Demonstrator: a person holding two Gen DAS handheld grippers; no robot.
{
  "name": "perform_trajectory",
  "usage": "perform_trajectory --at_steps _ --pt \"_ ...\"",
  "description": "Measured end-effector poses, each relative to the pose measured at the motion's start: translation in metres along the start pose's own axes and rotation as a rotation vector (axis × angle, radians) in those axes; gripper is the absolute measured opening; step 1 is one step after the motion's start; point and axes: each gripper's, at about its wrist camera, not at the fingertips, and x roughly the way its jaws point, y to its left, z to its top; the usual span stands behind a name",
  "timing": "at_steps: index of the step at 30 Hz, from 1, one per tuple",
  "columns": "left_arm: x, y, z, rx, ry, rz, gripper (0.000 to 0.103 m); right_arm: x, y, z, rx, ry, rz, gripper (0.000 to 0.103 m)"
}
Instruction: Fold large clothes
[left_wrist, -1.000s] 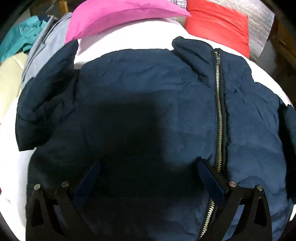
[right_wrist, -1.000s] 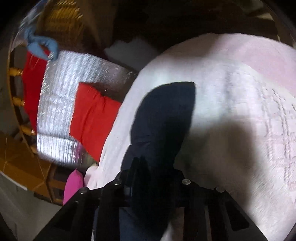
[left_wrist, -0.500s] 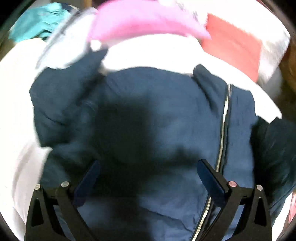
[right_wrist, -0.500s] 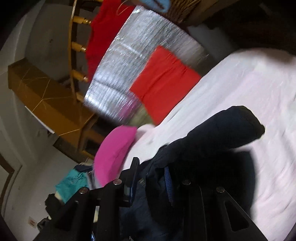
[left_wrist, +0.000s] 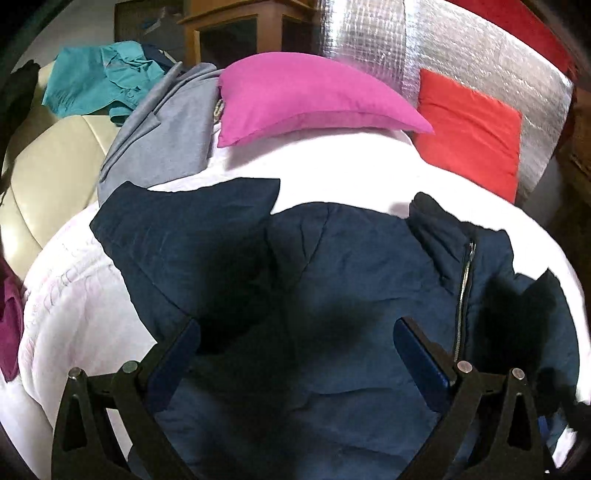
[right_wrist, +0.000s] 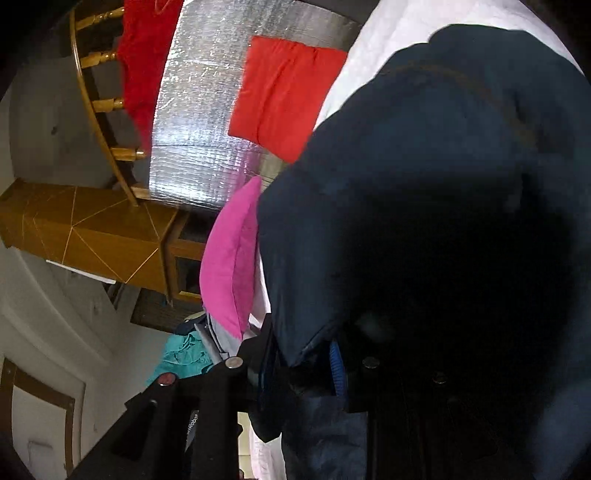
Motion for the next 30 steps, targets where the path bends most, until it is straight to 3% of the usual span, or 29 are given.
perform_trajectory --at_steps 2,4,6,12,17,24,27,30 --pt "0.004 -0.005 -0.001 0.002 0.02 -0.027 0.103 -0.01 0.003 -0.001 0.013 -0.027 0.008 0.07" --pt "0.008 -0.007 0.001 0.001 0.031 -0.042 0.103 -0.028 0.006 -0.002 0.01 -0.099 0.017 0.081" --pt "0.006 -0.011 0.0 0.01 0.021 -0.041 0.103 -0.038 0.005 0.002 0.026 -0.135 0.028 0.081" --pt "0.005 -0.024 -0.001 0.062 -0.026 -0.019 0.103 -0.048 -0.03 0.018 0.239 -0.308 0.076 0.081" --pt "0.008 -0.038 -0.002 0.12 -0.056 -0.003 0.103 -0.033 -0.052 0.033 0.31 -0.33 0.144 0.081" --pt "0.004 -0.044 -0.002 0.142 -0.114 0.055 0.103 -0.038 -0.043 0.045 0.175 -0.326 0.261 0.081" --pt "0.001 -0.04 -0.001 0.129 -0.132 0.081 0.103 -0.045 -0.016 0.042 -0.011 -0.323 0.299 0.081" --pt "0.005 -0.029 0.002 0.091 -0.107 0.084 0.103 -0.03 0.014 0.032 -0.167 -0.226 0.357 0.081"
